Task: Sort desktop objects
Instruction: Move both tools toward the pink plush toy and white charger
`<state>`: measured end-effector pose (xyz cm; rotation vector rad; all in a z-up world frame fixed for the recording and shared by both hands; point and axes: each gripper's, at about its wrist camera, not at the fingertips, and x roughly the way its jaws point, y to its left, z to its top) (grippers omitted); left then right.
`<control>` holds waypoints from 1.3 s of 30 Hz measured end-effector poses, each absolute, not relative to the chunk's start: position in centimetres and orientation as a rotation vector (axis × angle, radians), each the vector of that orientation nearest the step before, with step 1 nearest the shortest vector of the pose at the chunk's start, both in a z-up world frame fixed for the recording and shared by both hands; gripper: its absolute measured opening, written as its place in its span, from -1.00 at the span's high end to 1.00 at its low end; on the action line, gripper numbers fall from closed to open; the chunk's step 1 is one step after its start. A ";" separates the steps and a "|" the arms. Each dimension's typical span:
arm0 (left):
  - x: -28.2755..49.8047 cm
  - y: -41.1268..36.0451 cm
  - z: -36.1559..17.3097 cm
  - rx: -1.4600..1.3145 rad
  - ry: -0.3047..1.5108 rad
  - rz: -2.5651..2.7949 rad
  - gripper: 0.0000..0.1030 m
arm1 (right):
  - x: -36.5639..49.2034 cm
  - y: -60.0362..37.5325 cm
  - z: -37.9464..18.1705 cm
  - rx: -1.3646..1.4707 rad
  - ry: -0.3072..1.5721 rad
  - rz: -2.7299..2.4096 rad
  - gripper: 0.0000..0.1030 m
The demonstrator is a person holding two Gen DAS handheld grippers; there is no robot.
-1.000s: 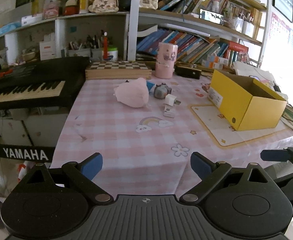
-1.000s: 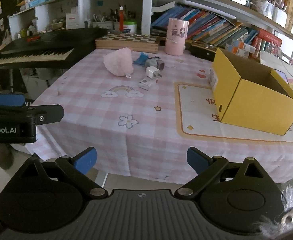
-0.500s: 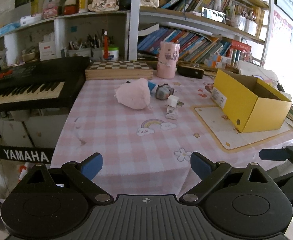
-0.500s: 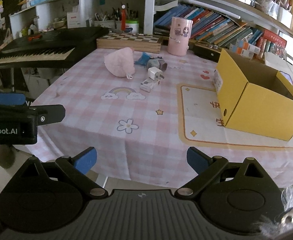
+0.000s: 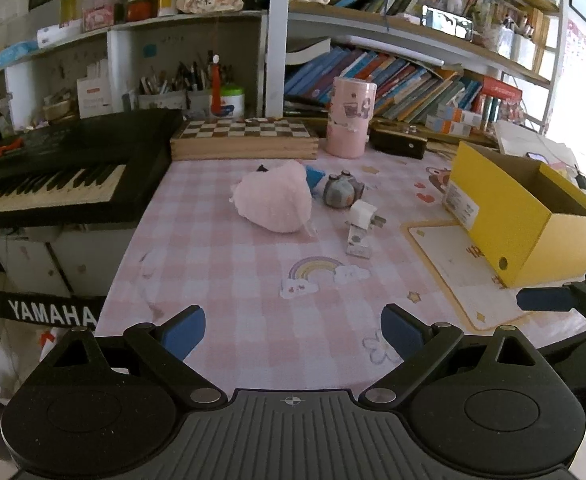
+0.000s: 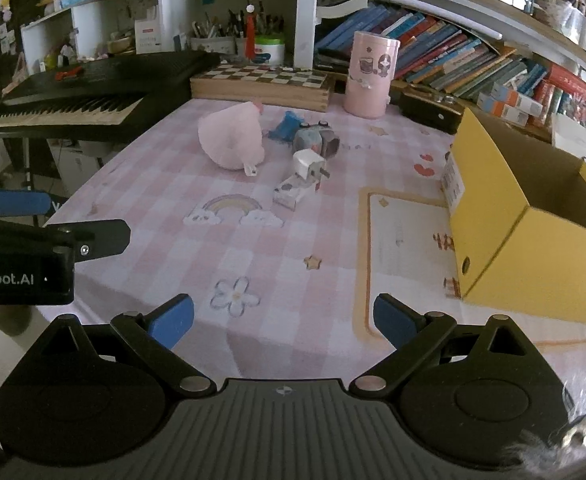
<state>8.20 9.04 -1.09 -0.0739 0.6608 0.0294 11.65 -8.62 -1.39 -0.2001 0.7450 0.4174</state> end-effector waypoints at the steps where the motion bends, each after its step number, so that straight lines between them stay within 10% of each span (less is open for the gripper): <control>1: 8.6 9.0 -1.1 -0.075 0.662 0.032 -0.88 | 12.2 -8.7 -1.4 -0.202 0.745 0.422 -0.89; 39: 18.6 8.8 0.0 -0.060 0.681 0.239 -0.88 | 26.4 -8.1 -1.8 -0.201 0.754 0.588 -0.84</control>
